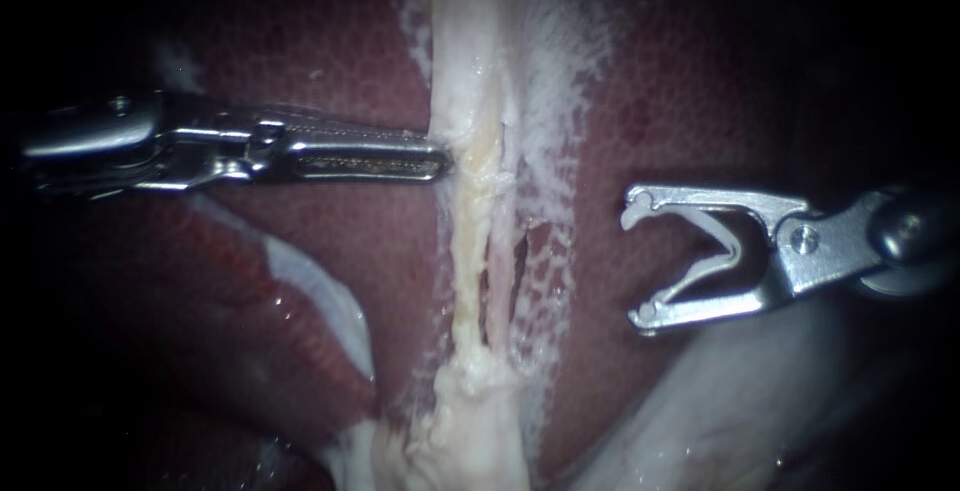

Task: Grabbing gallbladder

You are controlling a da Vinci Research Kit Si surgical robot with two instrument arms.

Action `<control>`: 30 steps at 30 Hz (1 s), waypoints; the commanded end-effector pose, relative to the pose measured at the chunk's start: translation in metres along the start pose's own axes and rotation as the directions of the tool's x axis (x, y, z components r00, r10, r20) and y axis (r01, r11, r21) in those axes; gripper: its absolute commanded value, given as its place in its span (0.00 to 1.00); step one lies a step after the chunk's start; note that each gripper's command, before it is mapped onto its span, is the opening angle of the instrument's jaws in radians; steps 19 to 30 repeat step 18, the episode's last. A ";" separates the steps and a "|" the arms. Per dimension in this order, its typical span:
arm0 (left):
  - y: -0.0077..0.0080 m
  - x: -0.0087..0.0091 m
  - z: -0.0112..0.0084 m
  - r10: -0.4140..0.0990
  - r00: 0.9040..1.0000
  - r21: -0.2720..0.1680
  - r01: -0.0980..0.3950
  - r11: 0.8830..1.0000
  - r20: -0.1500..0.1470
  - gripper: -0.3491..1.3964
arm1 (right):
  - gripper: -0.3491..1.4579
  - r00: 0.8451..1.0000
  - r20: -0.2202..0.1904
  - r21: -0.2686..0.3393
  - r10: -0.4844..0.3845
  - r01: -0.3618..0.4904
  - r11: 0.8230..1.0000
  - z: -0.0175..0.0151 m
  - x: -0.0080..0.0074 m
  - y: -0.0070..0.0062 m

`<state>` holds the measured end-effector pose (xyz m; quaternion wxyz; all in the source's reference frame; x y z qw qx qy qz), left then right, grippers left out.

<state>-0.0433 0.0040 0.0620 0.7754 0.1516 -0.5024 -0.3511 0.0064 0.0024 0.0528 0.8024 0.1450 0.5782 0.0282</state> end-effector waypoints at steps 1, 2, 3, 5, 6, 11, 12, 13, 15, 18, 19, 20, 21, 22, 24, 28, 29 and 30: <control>-0.0001 0.0000 0.0000 0.000 1.000 -0.001 0.000 1.000 -0.001 0.00 | 0.52 1.000 0.000 0.001 0.000 0.000 1.000 0.0000 0.0000 0.0000; -0.0001 -0.0001 0.0000 -0.006 1.000 -0.001 0.006 1.000 -0.001 0.00 | 0.52 1.000 0.000 0.001 0.000 0.000 1.000 0.0000 0.0000 0.0000; -0.0002 -0.0001 0.0000 -0.006 1.000 -0.002 0.006 1.000 -0.001 0.00 | 0.52 1.000 0.000 0.001 0.000 0.000 1.000 0.0000 0.0000 0.0000; -0.0002 -0.0001 0.0000 -0.006 1.000 -0.002 0.006 1.000 -0.001 0.00 | 0.52 1.000 0.000 0.001 0.000 0.000 1.000 0.0000 0.0000 0.0000; -0.0002 -0.0001 0.0000 -0.012 1.000 -0.002 0.012 1.000 0.000 0.00 | 0.52 1.000 0.000 0.001 0.000 0.000 1.000 0.0000 0.0000 0.0000; -0.0004 -0.0001 -0.0001 -0.012 1.000 -0.003 0.012 1.000 0.000 0.00 | 0.52 1.000 0.000 0.001 0.000 0.000 1.000 0.0000 0.0000 0.0000; -0.0004 -0.0001 -0.0001 -0.012 1.000 -0.003 0.012 1.000 0.000 0.00 | 0.52 1.000 0.000 0.001 0.000 0.000 1.000 0.0000 0.0000 0.0000; -0.0005 -0.0001 -0.0001 -0.012 1.000 0.000 0.012 1.000 -0.001 0.00 | 0.52 1.000 0.000 0.001 0.000 0.000 1.000 0.0000 0.0000 0.0000; -0.0006 -0.0002 -0.0001 -0.012 1.000 -0.001 0.012 1.000 -0.001 0.00 | 0.52 1.000 0.000 0.001 0.000 0.000 1.000 0.0000 0.0000 0.0000; -0.0007 -0.0002 -0.0001 -0.019 1.000 -0.002 0.019 1.000 0.000 0.00 | 0.52 1.000 0.000 0.001 0.000 0.000 1.000 0.0000 0.0000 0.0000; -0.0007 -0.0002 -0.0001 -0.019 1.000 -0.002 0.019 1.000 0.000 0.00 | 0.52 1.000 0.000 0.001 0.000 0.000 1.000 0.0000 0.0000 0.0000; -0.0007 -0.0002 -0.0001 -0.019 1.000 -0.002 0.019 1.000 0.000 0.00 | 0.52 1.000 0.000 0.001 0.000 0.000 1.000 0.0000 0.0000 0.0000; -0.0007 -0.0002 -0.0001 -0.019 1.000 -0.002 0.019 1.000 0.000 0.00 | 0.52 1.000 0.000 0.001 0.000 0.000 1.000 0.0000 0.0000 0.0000; -0.0007 -0.0002 -0.0001 -0.019 1.000 -0.002 0.019 1.000 0.000 0.00 | 0.52 1.000 0.000 0.001 0.000 0.000 1.000 0.0000 0.0000 0.0000; -0.0007 -0.0002 -0.0001 -0.019 1.000 -0.002 0.019 1.000 0.000 0.00 | 0.52 1.000 0.000 0.001 0.000 0.000 1.000 0.0000 0.0000 0.0000; -0.0007 -0.0002 -0.0001 -0.019 1.000 -0.002 0.019 1.000 0.000 0.00 | 0.52 1.000 0.000 0.001 0.000 0.000 1.000 0.0000 0.0000 0.0000; -0.0007 -0.0002 -0.0001 -0.019 1.000 -0.002 0.019 1.000 0.000 0.00 | 0.52 1.000 0.000 0.001 0.000 0.000 1.000 0.0000 0.0000 0.0000; -0.0007 -0.0002 -0.0001 -0.019 1.000 -0.002 0.019 1.000 0.000 0.00 | 0.52 1.000 0.000 0.001 0.000 0.000 1.000 0.0000 0.0000 0.0000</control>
